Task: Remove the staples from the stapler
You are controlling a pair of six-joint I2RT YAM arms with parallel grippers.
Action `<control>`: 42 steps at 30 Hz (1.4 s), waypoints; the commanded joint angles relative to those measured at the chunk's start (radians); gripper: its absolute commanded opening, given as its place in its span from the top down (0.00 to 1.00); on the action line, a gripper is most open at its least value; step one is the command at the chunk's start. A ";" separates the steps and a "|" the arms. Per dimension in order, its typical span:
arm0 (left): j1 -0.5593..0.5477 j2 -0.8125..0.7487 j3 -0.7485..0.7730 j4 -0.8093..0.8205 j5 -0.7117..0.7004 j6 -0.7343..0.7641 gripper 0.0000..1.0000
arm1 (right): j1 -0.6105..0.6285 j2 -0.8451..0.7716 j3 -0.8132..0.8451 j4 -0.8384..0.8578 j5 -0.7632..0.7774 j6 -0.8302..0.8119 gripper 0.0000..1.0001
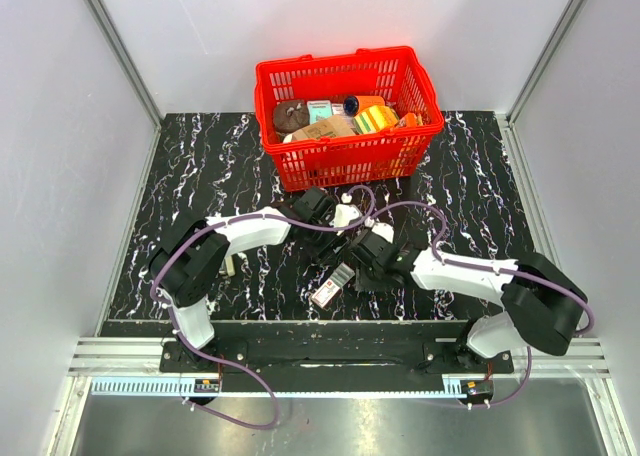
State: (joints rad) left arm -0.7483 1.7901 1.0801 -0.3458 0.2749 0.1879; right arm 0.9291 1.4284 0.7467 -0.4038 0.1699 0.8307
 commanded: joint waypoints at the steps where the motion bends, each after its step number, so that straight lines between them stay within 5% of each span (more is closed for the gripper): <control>1: -0.005 -0.009 0.020 0.024 -0.020 0.021 0.38 | -0.003 -0.068 -0.047 0.039 0.003 -0.065 0.56; 13: -0.003 0.006 0.058 -0.002 0.006 0.022 0.37 | -0.003 -0.037 -0.040 0.118 0.010 -0.186 0.53; 26: 0.023 -0.201 0.098 -0.168 0.064 0.061 0.28 | 0.008 0.015 -0.052 0.137 0.032 -0.197 0.64; 33: 0.014 -0.236 0.104 -0.197 0.107 0.154 0.24 | 0.008 -0.287 -0.084 0.018 0.140 -0.125 0.54; 37: -0.031 -0.199 0.138 -0.222 0.127 0.275 0.22 | 0.007 -0.495 -0.067 -0.125 0.233 -0.062 0.41; 42: -0.126 -0.152 0.153 -0.245 0.122 0.478 0.18 | -0.018 -0.696 -0.030 -0.328 0.371 0.045 0.37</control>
State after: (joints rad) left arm -0.8066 1.6035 1.1801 -0.5682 0.3626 0.4667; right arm 0.9298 0.8295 0.6693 -0.5289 0.3779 0.7685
